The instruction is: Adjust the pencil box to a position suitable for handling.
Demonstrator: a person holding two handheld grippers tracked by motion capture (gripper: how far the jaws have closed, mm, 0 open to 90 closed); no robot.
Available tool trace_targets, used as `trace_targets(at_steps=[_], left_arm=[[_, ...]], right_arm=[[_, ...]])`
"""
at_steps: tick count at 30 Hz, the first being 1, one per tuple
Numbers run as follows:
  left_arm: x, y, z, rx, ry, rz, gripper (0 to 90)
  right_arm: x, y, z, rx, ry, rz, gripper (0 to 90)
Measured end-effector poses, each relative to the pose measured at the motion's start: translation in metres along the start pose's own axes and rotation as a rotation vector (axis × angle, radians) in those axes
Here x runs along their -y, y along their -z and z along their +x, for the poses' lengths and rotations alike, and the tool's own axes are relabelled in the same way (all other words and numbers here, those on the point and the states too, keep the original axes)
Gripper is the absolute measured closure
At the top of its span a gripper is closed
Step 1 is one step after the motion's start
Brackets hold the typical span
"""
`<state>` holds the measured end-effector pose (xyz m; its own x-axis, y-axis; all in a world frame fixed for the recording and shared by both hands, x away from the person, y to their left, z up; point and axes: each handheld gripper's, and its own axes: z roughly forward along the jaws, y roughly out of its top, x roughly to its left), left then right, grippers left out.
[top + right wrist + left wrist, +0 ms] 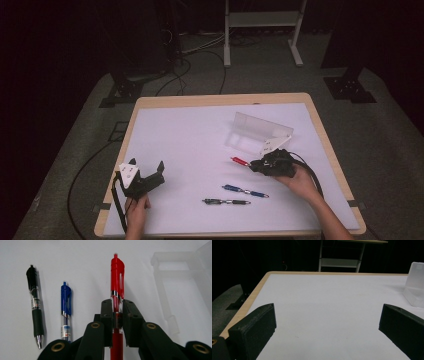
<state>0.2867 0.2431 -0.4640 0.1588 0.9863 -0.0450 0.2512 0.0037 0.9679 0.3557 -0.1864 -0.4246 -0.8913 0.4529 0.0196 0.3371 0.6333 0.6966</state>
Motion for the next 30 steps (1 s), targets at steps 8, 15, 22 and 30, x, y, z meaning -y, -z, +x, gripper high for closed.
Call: trace_targets(at_steps=[8, 15, 22, 30], left_arm=[[0.0, 0.0, 0.0, 0.002, 0.0, -0.001, 0.3], [0.0, 0.0, 0.0, 0.005, 0.0, -0.003, 0.4], [0.0, 0.0, 0.0, 0.006, -0.005, -0.005, 0.4], [0.0, 0.0, -0.001, 0.007, -0.004, -0.006, 0.4]], right_arm=[[-0.013, 0.015, -0.014, 0.024, -0.003, -0.014, 78.6], [-0.021, 0.022, -0.031, 0.038, -0.022, -0.016, 78.6], [-0.023, 0.025, -0.048, 0.069, -0.038, -0.009, 78.6], [-0.018, 0.019, -0.068, 0.087, -0.063, 0.02, 78.7]])
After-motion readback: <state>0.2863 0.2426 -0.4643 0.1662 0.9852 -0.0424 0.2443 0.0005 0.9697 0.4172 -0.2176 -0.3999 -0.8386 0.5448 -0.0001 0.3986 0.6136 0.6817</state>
